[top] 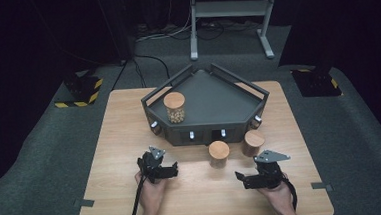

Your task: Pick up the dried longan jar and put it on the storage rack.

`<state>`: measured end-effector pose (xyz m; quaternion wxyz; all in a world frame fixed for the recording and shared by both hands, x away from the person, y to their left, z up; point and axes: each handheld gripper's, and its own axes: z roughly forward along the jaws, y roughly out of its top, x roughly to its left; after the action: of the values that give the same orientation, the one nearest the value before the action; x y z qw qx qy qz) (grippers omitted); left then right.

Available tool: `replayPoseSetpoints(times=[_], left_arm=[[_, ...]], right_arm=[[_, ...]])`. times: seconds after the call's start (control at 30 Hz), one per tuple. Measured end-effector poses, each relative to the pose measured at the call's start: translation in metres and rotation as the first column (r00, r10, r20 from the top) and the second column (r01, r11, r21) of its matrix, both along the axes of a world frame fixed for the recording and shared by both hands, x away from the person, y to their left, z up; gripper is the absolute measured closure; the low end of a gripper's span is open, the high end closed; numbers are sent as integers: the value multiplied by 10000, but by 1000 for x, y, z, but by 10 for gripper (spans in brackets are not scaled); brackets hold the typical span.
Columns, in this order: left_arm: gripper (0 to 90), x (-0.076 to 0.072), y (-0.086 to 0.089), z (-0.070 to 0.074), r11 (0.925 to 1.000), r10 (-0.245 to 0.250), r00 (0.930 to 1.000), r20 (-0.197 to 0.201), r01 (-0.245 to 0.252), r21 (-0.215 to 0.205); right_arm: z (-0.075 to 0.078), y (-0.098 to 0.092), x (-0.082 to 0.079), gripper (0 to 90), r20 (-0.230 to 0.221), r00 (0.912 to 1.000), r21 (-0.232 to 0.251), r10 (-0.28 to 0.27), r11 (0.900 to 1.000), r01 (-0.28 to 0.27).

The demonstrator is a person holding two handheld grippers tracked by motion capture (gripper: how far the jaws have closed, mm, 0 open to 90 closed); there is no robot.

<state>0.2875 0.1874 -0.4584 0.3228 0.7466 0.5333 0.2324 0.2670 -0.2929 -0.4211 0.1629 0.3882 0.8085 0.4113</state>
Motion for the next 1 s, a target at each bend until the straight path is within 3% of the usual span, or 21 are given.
replayPoseSetpoints(times=[0.4,1.0], left_arm=[[22,0,0,0,10000,-3,10000,-6,3,-11],[22,0,1,0,10000,-18,10000,-10,18,-26]], right_arm=[[3,28,11,68,72,9993,-288,361,9989,-359],[3,56,26,74,79,9999,-533,116,9985,-112]])
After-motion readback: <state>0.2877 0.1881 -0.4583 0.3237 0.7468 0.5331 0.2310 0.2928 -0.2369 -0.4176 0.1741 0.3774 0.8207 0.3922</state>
